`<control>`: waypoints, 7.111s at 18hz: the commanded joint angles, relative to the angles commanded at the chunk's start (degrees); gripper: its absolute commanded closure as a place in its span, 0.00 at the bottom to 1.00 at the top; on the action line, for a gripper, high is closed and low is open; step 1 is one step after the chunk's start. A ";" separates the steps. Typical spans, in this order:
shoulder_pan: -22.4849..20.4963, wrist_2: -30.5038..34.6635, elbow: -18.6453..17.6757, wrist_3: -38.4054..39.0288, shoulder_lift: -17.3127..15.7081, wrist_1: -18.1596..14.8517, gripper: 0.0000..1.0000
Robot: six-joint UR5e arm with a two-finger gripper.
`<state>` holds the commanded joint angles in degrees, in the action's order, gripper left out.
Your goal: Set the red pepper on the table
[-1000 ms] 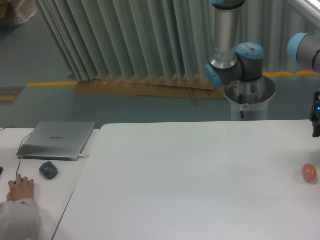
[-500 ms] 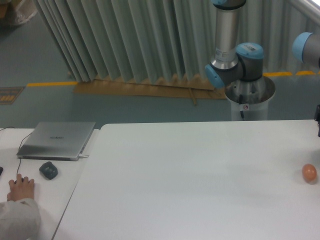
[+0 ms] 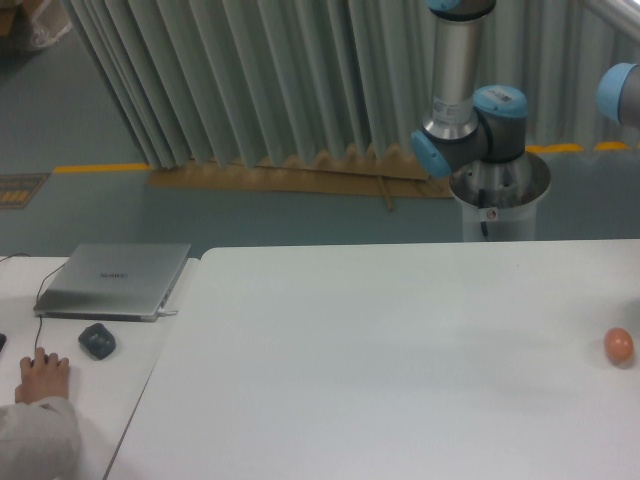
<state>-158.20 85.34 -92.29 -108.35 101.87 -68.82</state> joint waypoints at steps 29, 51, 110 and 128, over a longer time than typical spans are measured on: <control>-12.66 2.46 3.60 -42.38 10.90 4.56 0.00; -11.16 2.90 3.78 -40.36 13.36 4.92 0.00; 17.05 2.11 6.86 22.04 9.14 -1.24 0.48; 16.96 3.87 5.63 22.04 11.43 4.30 0.38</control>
<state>-141.24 89.21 -86.66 -86.31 113.29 -64.51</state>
